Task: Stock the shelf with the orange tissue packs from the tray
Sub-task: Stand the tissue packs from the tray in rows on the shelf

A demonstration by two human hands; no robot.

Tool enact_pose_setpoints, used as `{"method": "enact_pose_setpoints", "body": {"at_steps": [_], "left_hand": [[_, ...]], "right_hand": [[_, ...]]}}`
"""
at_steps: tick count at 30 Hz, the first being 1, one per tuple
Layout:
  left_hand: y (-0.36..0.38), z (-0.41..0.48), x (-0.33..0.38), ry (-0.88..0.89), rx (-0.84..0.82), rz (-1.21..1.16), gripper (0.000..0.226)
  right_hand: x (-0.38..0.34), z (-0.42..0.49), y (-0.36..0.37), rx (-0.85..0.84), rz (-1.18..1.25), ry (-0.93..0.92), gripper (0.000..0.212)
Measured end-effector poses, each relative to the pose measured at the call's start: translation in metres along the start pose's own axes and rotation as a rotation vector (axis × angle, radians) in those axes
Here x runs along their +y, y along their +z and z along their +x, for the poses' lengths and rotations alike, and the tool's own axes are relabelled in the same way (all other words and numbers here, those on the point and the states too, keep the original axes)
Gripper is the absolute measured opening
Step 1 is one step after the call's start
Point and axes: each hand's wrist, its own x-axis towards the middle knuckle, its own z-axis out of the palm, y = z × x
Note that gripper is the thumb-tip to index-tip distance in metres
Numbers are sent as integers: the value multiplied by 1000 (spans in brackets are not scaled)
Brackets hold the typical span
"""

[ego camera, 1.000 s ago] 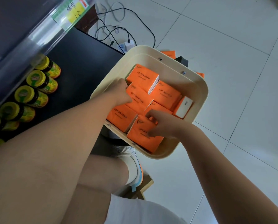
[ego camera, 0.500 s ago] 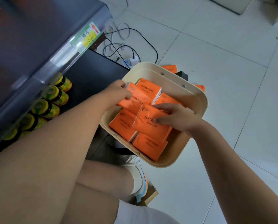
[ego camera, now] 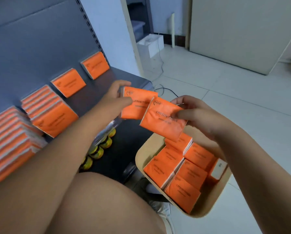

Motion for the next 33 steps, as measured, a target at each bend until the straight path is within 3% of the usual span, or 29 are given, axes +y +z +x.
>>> {"method": "enact_pose_setpoints", "body": {"at_steps": [8,20,26,33], "left_hand": [[-85,-40,9,94,229,46,24],[-153,-87,-25,43,517,167,27],[-164,-96,-41,37,592,204,28],[-182,-92,-62,8,675,361,32]], "right_hand": [[-67,16,55,-136,-166,-161,32],[-107,49,163,-187,-261,-219,33],[-102,67,210,-114,-177,-177,32],[-103,86,237,-47,-262,-170,25]]}}
